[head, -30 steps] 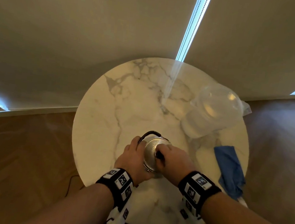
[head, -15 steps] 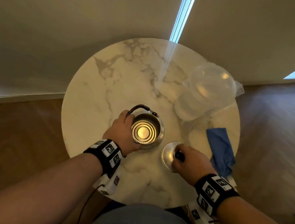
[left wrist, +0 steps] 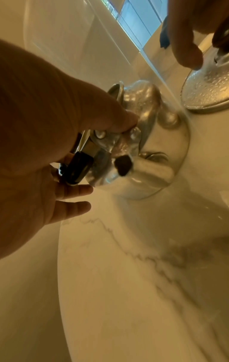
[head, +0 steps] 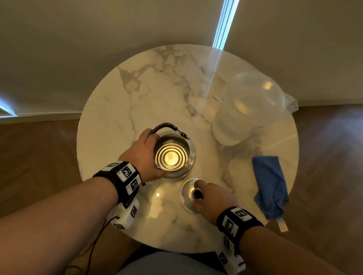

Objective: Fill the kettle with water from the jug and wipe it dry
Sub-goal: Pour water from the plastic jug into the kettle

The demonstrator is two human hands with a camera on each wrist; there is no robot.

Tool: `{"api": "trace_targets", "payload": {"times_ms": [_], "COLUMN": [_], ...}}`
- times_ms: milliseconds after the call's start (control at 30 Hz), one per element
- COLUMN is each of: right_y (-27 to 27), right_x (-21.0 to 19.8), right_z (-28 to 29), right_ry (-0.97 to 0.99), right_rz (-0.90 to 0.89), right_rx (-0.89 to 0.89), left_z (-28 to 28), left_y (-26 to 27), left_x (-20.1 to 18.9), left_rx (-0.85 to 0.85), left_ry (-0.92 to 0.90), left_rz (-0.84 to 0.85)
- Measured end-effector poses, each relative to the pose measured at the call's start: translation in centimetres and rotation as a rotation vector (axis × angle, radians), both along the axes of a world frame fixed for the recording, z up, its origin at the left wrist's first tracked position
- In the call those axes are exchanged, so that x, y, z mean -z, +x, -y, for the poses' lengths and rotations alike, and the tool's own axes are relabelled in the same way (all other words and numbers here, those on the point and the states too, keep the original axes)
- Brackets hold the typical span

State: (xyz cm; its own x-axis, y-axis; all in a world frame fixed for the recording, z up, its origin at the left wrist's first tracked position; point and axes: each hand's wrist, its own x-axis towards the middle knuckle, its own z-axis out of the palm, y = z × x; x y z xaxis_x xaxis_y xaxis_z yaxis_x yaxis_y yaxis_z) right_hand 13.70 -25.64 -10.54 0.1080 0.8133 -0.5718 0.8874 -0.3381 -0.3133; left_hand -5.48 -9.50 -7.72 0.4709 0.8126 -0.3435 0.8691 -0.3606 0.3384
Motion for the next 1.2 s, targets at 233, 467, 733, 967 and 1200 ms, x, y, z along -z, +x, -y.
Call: {"api": "trace_targets", "payload": {"times_ms": [233, 467, 733, 967, 1200], "right_y": [7.0, 15.5, 20.9, 18.2, 15.9], "right_x": [-10.1, -18.9, -12.2, -11.7, -9.2], "right_z": [-3.5, -8.6, -10.5, -7.7, -4.8], "right_ry": [0.315, 0.799, 0.442, 0.380, 0.265], "right_rz": [-0.236, -0.217, -0.213, -0.251, -0.558], "right_rx": [0.225, 0.325, 0.533, 0.619, 0.688], "left_z": [1.7, 4.5, 6.3, 8.4, 9.6], "left_y": [0.8, 3.8, 6.8, 6.9, 7.6], "left_x": [-0.3, -2.3, -3.4, -2.2, -1.8], "left_rx": [-0.047, -0.096, -0.037, -0.139, -0.208], "left_ry": [0.095, 0.253, 0.277, 0.151, 0.045], "left_rz": [-0.094, -0.057, 0.105, 0.166, 0.168]}}
